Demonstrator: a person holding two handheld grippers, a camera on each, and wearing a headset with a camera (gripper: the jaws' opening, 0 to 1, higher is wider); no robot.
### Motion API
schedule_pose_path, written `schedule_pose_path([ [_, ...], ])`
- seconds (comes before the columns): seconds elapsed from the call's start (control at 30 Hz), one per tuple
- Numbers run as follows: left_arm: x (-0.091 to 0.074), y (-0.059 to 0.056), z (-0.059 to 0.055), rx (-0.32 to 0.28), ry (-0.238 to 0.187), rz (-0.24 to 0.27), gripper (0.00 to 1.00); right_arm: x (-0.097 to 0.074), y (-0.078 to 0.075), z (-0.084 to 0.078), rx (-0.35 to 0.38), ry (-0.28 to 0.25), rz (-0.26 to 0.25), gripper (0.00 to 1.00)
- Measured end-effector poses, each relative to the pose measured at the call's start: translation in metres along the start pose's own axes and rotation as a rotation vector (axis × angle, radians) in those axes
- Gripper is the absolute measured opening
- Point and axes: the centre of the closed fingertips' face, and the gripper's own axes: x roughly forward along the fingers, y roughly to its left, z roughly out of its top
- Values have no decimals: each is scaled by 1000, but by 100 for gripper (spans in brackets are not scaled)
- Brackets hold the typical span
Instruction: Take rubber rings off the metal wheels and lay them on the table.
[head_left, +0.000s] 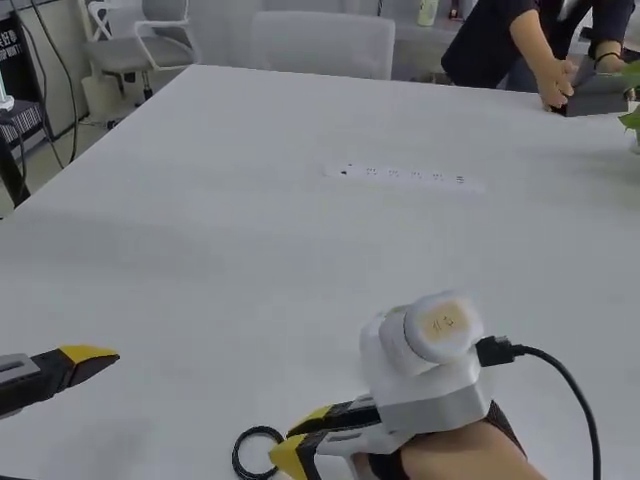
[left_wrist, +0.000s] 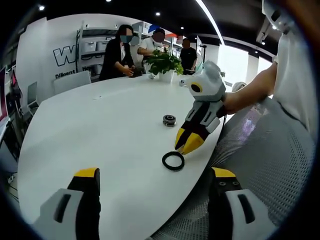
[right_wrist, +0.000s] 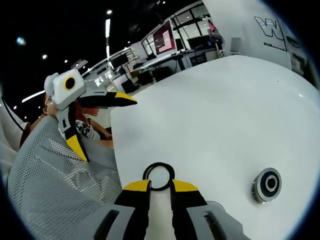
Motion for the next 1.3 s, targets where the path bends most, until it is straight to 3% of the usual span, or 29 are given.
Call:
schedule_pose_path([
  [0.27,-1,0,2,2,-4,4,88,-3,1,5,-7,-9,1,20],
  [0.83,0,-3,4,11,-5,-1,88,-21,3,31,7,-93,-3,29],
  [1.1,1,-4,6,17,-5,-10,88,-35,3,45,6,-137,-10,34],
  [1.3,1,-5,9,25,-6,-19,88,-53,3,59,-51,-161,-33,40],
])
